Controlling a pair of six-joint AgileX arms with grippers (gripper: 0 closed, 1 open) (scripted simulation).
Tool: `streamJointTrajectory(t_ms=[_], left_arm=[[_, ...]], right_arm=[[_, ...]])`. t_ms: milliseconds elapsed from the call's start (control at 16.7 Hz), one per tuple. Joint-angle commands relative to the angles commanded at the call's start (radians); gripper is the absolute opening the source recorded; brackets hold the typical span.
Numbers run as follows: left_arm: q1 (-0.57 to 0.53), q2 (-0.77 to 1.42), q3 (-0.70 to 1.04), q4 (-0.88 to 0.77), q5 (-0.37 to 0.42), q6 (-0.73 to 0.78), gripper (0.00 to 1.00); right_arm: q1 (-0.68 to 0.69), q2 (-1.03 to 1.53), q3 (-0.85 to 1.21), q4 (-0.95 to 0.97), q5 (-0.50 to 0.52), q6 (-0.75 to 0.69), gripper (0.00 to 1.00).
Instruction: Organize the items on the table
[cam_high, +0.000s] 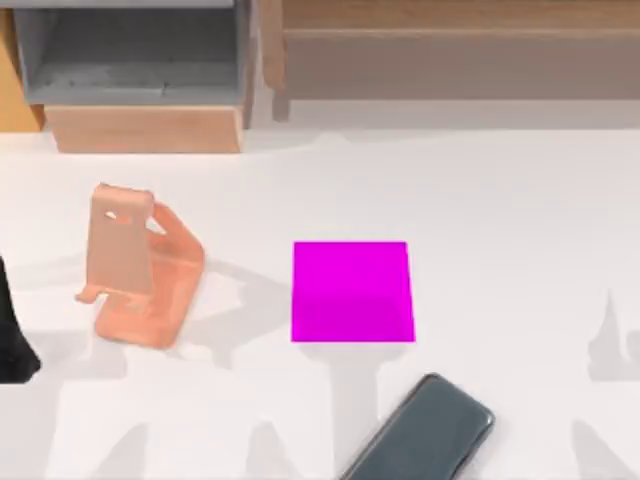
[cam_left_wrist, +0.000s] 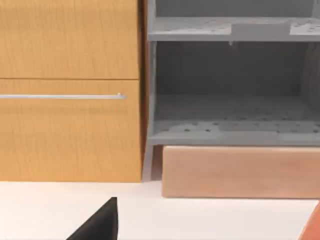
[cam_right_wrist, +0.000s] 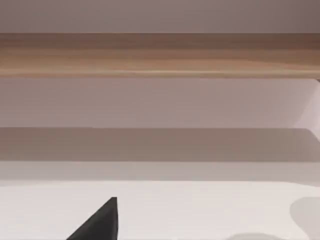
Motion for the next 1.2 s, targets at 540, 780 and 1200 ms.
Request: streamJointTrajectory(t_ms=[540, 780, 1200], left_arm=[[0.043, 0.279, 0.237, -0.169, 0.007, 0.234, 1.0], [0.091, 0.6, 0.494, -0.372, 0.009, 0.483, 1.0], [0.188, 1.259, 0.986, -0.768, 0.008, 0.959, 1.0]], right_arm=[[0.0, 0.0, 0.0, 0.0, 0.0, 0.0, 1.0], [0.0, 0.0, 0.0, 0.0, 0.0, 0.0, 1.0], [0.0, 0.0, 0.0, 0.0, 0.0, 0.0, 1.0]])
